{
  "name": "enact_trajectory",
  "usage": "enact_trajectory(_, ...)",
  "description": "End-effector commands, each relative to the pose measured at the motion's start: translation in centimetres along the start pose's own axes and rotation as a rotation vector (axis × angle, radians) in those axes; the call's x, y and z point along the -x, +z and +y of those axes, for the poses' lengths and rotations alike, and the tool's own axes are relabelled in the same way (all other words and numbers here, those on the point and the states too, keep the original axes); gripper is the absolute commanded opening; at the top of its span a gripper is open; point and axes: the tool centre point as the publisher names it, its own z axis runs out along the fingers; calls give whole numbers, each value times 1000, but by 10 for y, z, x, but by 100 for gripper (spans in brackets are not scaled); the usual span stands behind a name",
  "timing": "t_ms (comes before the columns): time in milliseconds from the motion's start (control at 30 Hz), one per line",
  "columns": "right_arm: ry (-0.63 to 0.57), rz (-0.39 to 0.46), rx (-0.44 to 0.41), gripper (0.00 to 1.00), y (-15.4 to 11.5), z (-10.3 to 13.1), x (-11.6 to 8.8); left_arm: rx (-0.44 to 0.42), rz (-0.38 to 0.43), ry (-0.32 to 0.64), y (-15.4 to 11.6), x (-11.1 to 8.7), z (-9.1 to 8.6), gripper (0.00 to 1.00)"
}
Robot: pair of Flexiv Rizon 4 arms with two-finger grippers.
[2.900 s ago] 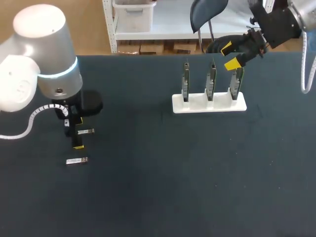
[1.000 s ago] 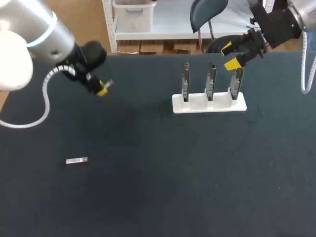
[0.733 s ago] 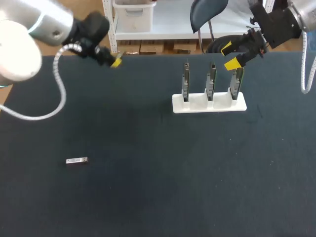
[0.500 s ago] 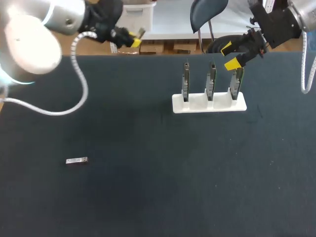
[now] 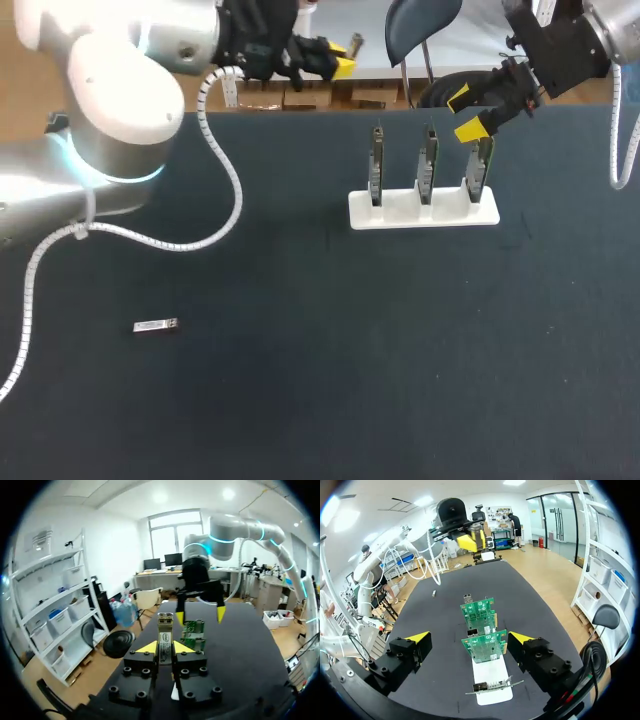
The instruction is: Pick up the optical module with the left hand, and insert it into the network port with the right hand.
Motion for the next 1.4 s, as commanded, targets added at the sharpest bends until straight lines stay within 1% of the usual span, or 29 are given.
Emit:
enact_trajectory(33, 0, 0, -5, 100, 0, 1, 0, -31, -140, 1, 11, 5, -4, 0)
enact_trajectory(200, 0, 0, -5, 100, 0, 1, 0, -77, -188, -8, 22, 16, -13, 0)
enact_trajectory(267, 0, 0, -5, 100, 0, 1, 0, -81, -190, -1, 26, 19, -16, 0)
enact_trajectory(300, 0, 0, -5, 100, 0, 1, 0, -89, -205, -13, 28, 20, -17, 0)
enact_trajectory(467, 0, 0, -5, 100, 0, 1, 0, -108, -230, -19, 38, 26, -23, 0)
enact_trajectory(667, 0, 0, -5, 100, 0, 1, 0, -142, -250, -30, 49, 30, -31, 0)
enact_trajectory(833, 0, 0, -5, 100, 0, 1, 0, -172, -257, -31, 58, 32, -41, 0)
enact_trajectory(900, 0, 0, -5, 100, 0, 1, 0, -188, -263, 1, 62, 34, -48, 0)
enact_trajectory(967, 0, 0, -5, 100, 0, 1, 0, -205, -276, -2, 65, 36, -51, 0)
enact_trajectory(1133, 0, 0, -5, 100, 0, 1, 0, -224, -276, -7, 74, 33, -55, 0)
enact_trajectory(1200, 0, 0, -5, 100, 0, 1, 0, -239, -291, -16, 79, 29, -55, 0)
enact_trajectory(1400, 0, 0, -5, 100, 0, 1, 0, -273, -274, -13, 90, 21, -59, 0)
